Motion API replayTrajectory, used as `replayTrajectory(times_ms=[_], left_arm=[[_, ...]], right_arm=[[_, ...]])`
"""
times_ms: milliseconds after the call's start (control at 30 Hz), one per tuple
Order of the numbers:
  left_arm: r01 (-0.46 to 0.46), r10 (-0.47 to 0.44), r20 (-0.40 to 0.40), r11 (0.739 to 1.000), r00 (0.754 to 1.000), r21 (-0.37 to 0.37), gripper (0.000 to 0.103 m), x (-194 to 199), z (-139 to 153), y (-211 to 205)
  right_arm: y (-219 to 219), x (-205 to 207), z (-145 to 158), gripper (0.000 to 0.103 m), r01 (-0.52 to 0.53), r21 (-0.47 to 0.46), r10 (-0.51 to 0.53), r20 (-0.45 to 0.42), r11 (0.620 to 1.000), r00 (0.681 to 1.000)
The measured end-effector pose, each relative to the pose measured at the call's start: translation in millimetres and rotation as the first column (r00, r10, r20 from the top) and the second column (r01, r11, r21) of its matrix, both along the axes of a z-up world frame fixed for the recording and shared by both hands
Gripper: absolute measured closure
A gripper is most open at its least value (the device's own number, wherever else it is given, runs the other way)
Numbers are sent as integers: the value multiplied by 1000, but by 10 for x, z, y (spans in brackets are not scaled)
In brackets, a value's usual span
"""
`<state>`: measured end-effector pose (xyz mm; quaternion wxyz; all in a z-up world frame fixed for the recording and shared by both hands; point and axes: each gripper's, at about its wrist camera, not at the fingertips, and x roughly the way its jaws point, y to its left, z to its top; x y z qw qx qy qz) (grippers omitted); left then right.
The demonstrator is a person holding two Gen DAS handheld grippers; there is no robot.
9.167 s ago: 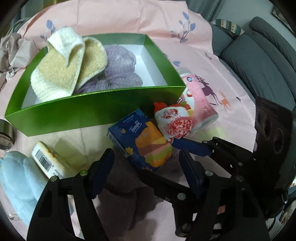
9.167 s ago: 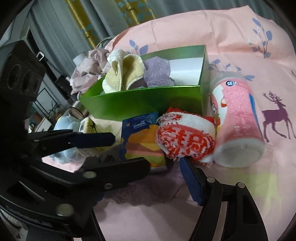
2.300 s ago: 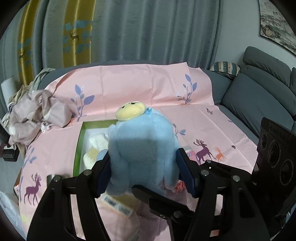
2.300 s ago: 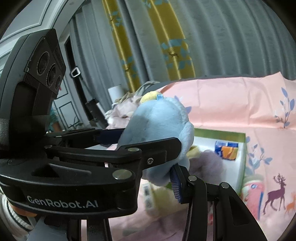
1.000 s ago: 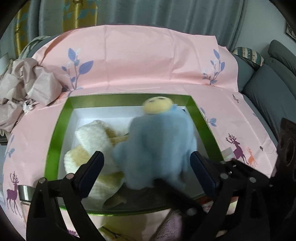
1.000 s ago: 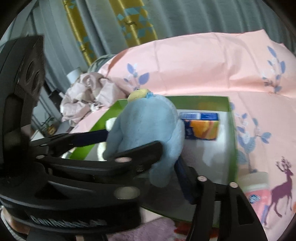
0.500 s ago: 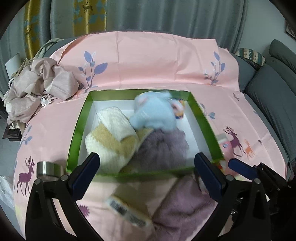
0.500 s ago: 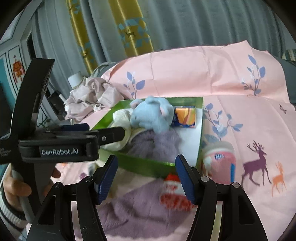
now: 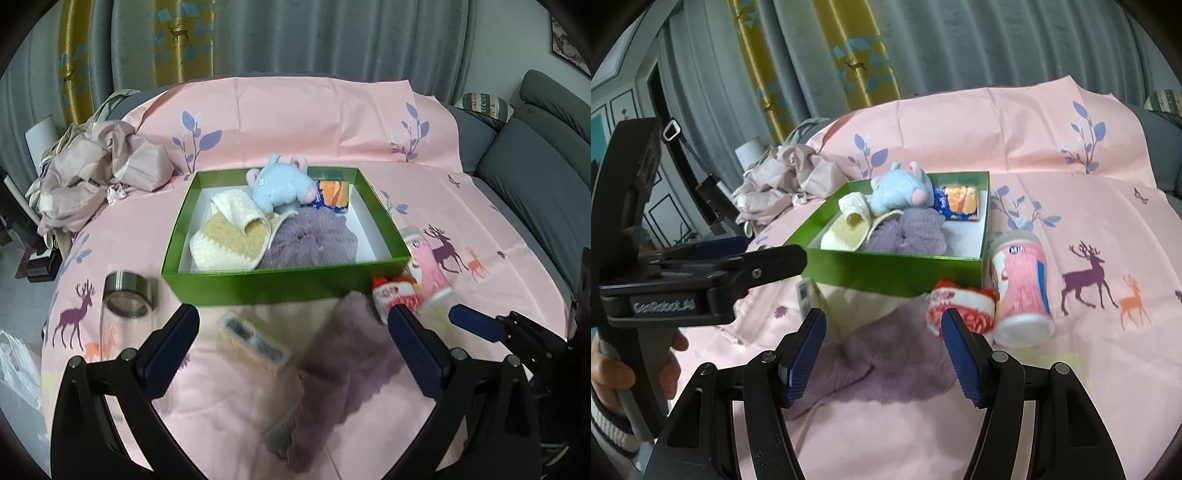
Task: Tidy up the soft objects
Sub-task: 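Grasp the cream soap bar beside the box with both tools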
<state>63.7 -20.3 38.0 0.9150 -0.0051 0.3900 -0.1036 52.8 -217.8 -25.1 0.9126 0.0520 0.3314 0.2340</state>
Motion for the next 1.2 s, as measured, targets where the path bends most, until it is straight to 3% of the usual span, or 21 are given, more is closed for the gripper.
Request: replayTrajectory(times_ms=[133, 333, 567, 767, 1033, 1200], left_arm=[[-21, 18, -28, 996, 999, -86, 1, -160, -27, 178], [-121, 100, -97, 961, 990, -247, 1, -327, -116, 666], [-183, 129, -177, 924, 976, -336, 1, -414, -357, 924], [-142, 79, -198, 934, 977, -329, 1, -361, -499, 764], [-109, 51, -227, 962, 973, -252, 3, -41, -653, 567], [-101, 37, -269, 968, 963, -231, 13, 190, -761, 540]], right_arm=[[32, -125, -12, 37, -11, -13, 11, -6, 1000, 1000], [82, -277, -67, 37, -29, -29, 29, -13, 999, 1000], [217, -327, -215, 37, -64, -51, 62, -38, 997, 997], [417, -330, -335, 37, -120, -79, 117, -46, 990, 992], [626, -104, -472, 37, -186, -88, 183, -48, 979, 982], [842, 112, -539, 37, -233, -119, 230, -43, 965, 972]])
